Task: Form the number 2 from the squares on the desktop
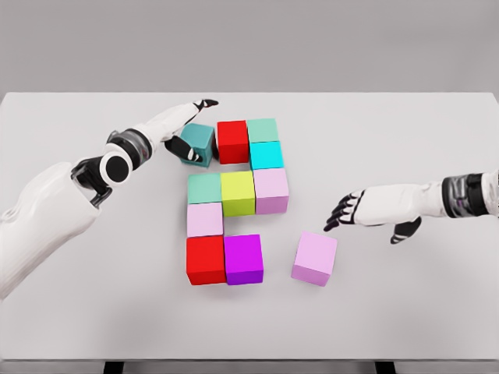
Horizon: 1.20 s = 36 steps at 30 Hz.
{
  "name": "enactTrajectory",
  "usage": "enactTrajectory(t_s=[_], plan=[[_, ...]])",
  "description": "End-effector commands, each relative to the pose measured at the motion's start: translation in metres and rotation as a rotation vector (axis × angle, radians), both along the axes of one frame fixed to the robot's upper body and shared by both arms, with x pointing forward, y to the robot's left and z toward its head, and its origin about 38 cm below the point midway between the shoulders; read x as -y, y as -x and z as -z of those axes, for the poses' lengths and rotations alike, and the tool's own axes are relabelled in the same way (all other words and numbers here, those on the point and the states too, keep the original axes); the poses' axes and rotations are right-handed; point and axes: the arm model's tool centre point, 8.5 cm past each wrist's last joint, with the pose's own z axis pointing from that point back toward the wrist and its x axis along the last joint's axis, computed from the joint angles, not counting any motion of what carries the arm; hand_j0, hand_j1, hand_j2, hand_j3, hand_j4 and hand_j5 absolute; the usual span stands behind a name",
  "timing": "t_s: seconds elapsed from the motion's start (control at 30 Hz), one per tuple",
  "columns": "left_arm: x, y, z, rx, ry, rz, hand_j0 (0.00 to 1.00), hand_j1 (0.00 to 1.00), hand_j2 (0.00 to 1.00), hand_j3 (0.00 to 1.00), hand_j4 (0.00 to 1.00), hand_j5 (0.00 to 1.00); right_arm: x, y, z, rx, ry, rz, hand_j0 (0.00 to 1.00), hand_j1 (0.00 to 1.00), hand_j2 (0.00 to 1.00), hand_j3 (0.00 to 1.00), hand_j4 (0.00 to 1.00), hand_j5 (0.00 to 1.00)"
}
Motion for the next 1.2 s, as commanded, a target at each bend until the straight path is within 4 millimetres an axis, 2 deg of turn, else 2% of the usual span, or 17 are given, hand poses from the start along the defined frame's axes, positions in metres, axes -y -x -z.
enactTrajectory(t_s=[0.0, 0.2, 0.5, 0.57, 0.67, 0.7, 0.73, 0.77, 0.8, 0.83, 0.87, 0.93, 1.0, 1.03, 1.07, 1.1, 1.17], plan=[[0.001, -0.001, 0.002, -0.001, 0.0, 0.001, 1.0, 1.0, 1.0, 1.0, 1.0, 1.0, -0.007, 0.003, 0.0, -0.003, -0.009, -0.018, 1.0, 1.0, 1.0, 1.0, 1.0, 1.0], [-0.001, -0.002, 0.003, -0.006, 0.0, -0.005, 1.0, 1.0, 1.0, 1.0, 1.0, 1.0, -0.02, 0.003, 0.004, -0.01, -0.028, -0.044, 1.0, 1.0, 1.0, 1.0, 1.0, 1.0], [-0.01, 0.003, -0.01, -0.001, 0.025, 0.008, 0.97, 0.97, 0.97, 0.97, 0.97, 0.97, -0.031, 0.003, 0.006, -0.013, -0.044, -0.062, 1.0, 1.0, 1.0, 1.0, 1.0, 1.0], [-0.023, 0.007, -0.016, -0.004, 0.035, 0.002, 0.97, 0.97, 0.97, 0.97, 0.97, 0.97, -0.036, 0.007, 0.003, -0.008, -0.051, -0.082, 1.0, 1.0, 1.0, 1.0, 1.0, 1.0], [-0.061, 0.017, -0.04, -0.002, 0.059, -0.013, 0.98, 0.98, 0.98, 0.98, 0.98, 0.98, -0.036, 0.007, 0.003, -0.009, -0.051, -0.083, 1.0, 1.0, 1.0, 1.0, 1.0, 1.0], [-0.066, 0.018, -0.041, -0.004, 0.063, -0.007, 0.97, 0.97, 0.97, 0.97, 0.97, 0.97, -0.036, 0.007, 0.003, -0.009, -0.051, -0.083, 1.0, 1.0, 1.0, 1.0, 1.0, 1.0], [-0.09, 0.016, -0.043, 0.008, 0.018, -0.025, 0.79, 0.79, 0.79, 0.79, 0.79, 0.79, -0.036, 0.006, 0.002, -0.006, -0.052, -0.08, 1.0, 1.0, 1.0, 1.0, 1.0, 1.0], [-0.103, 0.013, -0.043, 0.005, -0.01, -0.027, 0.71, 0.71, 0.71, 0.71, 0.71, 0.71, -0.033, 0.003, 0.0, 0.0, -0.051, -0.07, 1.0, 1.0, 1.0, 1.0, 1.0, 1.0], [-0.11, 0.011, -0.036, -0.038, -0.039, -0.025, 0.69, 0.69, 0.69, 0.69, 0.69, 0.69, -0.027, -0.004, -0.003, 0.01, -0.046, -0.044, 1.0, 1.0, 1.0, 1.0, 1.0, 1.0], [-0.113, 0.012, -0.034, -0.047, -0.082, -0.012, 0.72, 0.72, 0.72, 0.72, 0.72, 0.72, -0.014, -0.016, -0.006, 0.021, -0.04, 0.006, 1.0, 1.0, 1.0, 1.0, 1.0, 1.0], [-0.118, 0.011, -0.033, -0.034, -0.12, -0.005, 0.8, 0.8, 0.8, 0.8, 0.8, 0.8, -0.008, -0.021, -0.009, 0.031, -0.044, 0.031, 1.0, 1.0, 1.0, 1.0, 1.0, 1.0], [-0.123, -0.002, -0.03, -0.012, -0.231, 0.061, 0.81, 0.81, 0.81, 0.81, 0.81, 0.81, 0.0, -0.022, -0.013, 0.04, -0.035, 0.047, 1.0, 1.0, 1.0, 1.0, 1.0, 1.0], [-0.118, -0.013, -0.012, -0.071, -0.301, 0.089, 0.81, 0.81, 0.81, 0.81, 0.81, 0.81, 0.014, -0.023, -0.02, 0.056, -0.032, 0.079, 0.73, 0.73, 0.73, 0.73, 0.73, 0.73], [-0.123, -0.014, -0.008, -0.078, -0.328, 0.077, 0.79, 0.79, 0.79, 0.79, 0.79, 0.79, 0.016, -0.022, -0.02, 0.055, -0.029, 0.081, 0.51, 0.51, 0.51, 0.51, 0.51, 0.51], [-0.126, -0.015, -0.007, -0.083, -0.335, 0.069, 0.76, 0.76, 0.76, 0.76, 0.76, 0.76, 0.023, -0.021, -0.02, 0.055, -0.014, 0.093, 0.24, 0.24, 0.24, 0.24, 0.24, 0.24], [-0.12, -0.017, -0.003, -0.099, -0.332, 0.077, 0.75, 0.75, 0.75, 0.75, 0.75, 0.75, 0.028, -0.02, -0.022, 0.057, -0.007, 0.1, 0.14, 0.14, 0.14, 0.14, 0.14, 0.14], [-0.1, -0.023, 0.008, -0.138, -0.392, 0.114, 0.75, 0.75, 0.75, 0.75, 0.75, 0.75, 0.028, -0.02, -0.021, 0.056, -0.003, 0.098, 0.13, 0.13, 0.13, 0.13, 0.13, 0.13]])
